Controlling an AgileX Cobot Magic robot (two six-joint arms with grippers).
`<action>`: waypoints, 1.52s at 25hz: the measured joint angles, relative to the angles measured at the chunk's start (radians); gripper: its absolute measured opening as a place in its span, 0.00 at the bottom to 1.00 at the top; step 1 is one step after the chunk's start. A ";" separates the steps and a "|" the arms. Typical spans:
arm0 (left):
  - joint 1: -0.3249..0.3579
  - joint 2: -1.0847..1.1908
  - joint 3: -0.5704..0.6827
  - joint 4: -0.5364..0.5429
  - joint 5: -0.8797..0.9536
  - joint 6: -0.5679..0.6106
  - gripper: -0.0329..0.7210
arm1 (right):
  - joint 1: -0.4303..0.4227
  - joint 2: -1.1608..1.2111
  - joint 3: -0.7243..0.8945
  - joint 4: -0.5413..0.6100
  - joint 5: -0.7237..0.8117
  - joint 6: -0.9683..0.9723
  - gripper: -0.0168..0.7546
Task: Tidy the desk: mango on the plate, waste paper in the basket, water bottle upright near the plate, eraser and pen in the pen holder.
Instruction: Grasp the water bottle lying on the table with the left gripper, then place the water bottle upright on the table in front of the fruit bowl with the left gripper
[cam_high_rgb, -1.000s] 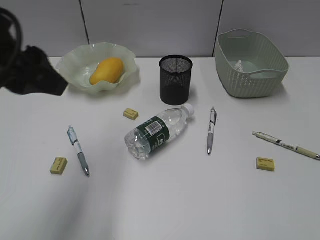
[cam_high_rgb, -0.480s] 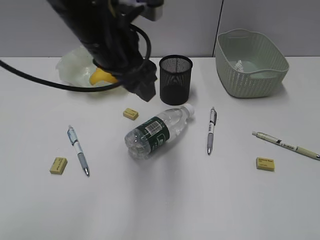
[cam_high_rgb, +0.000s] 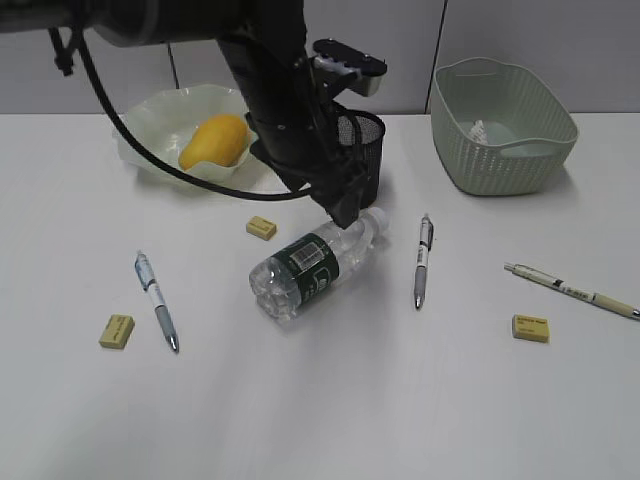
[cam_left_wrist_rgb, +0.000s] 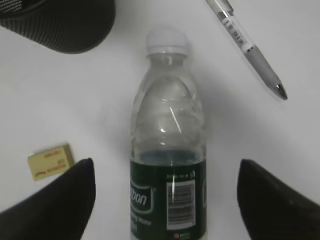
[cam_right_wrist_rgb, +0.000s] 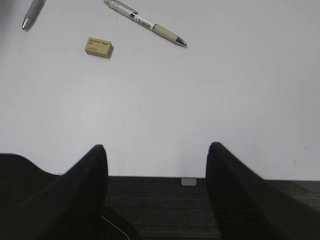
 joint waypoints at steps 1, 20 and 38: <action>-0.001 0.014 -0.004 -0.001 -0.006 0.000 0.95 | 0.000 0.000 0.000 0.000 0.000 0.000 0.66; -0.003 0.209 -0.071 -0.008 -0.049 0.000 0.94 | 0.000 -0.039 0.000 -0.005 -0.001 0.005 0.66; -0.003 0.220 -0.151 -0.018 0.130 -0.005 0.69 | 0.000 -0.039 0.000 -0.007 -0.001 0.006 0.66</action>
